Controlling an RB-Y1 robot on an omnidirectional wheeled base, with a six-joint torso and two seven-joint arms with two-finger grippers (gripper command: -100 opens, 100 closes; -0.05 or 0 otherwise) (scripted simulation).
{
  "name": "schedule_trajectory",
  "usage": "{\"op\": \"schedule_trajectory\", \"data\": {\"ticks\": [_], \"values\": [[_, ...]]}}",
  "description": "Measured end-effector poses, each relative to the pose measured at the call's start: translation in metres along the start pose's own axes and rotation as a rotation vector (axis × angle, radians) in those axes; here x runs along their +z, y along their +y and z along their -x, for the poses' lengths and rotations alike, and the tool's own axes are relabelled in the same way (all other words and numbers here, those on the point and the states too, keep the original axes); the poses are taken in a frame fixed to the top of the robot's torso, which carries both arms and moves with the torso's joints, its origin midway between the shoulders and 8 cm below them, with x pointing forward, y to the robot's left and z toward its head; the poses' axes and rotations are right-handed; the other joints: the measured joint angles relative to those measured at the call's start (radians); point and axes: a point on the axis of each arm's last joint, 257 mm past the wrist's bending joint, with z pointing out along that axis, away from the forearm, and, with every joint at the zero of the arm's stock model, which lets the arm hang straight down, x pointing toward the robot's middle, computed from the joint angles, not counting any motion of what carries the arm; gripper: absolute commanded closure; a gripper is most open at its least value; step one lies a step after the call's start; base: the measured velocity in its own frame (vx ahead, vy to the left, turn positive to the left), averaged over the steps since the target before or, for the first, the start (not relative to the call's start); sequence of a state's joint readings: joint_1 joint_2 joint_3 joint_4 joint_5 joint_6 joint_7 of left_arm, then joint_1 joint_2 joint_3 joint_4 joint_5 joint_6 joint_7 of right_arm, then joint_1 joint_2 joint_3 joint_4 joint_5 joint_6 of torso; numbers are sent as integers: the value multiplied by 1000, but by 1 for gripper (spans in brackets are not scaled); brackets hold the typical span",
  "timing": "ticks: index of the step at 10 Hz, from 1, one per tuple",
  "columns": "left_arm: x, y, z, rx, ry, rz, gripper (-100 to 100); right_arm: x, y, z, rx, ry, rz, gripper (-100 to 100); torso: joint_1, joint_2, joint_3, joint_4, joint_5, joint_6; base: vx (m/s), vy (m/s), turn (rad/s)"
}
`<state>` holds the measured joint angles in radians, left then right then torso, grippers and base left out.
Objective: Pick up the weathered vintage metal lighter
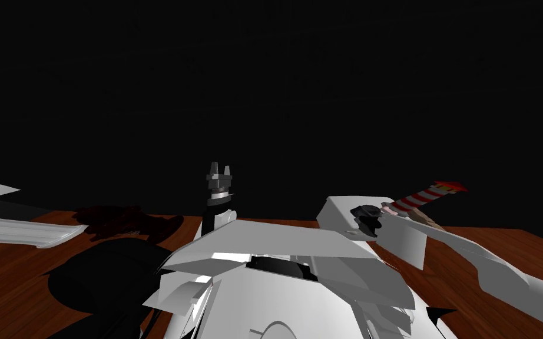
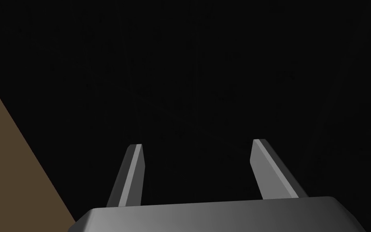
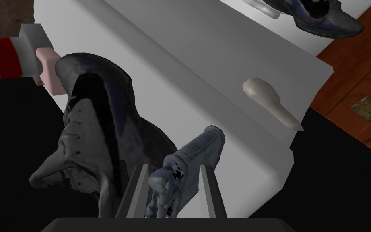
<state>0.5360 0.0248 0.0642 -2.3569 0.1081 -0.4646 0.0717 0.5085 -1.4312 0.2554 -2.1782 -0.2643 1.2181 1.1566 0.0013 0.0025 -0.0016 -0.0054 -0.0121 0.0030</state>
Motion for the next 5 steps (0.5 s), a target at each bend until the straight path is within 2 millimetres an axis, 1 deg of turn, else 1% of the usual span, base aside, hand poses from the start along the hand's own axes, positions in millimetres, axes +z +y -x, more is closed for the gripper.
{"op": "schedule_trajectory", "data": {"ticks": [3, 4, 5], "values": [[0, 0, 0, 0, 0, 0, 0, 5, -16, -8, 5, 4, 1, 100, 2, 0, 0, 0, 1, 0, -23, 85, 20], [0, 0, 0, 0, 0, 0, 0, 7, -22, -9, 9, 5, 1, 100, 2, 0, 0, 0, 1, 0, -9, 34, 0], [0, 0, 0, 0, 0, 0, 0, 7, -23, -8, 10, 2, 2, 0, -1, -1, 0, 0, 0, 0, -1, 7, 0]]}}
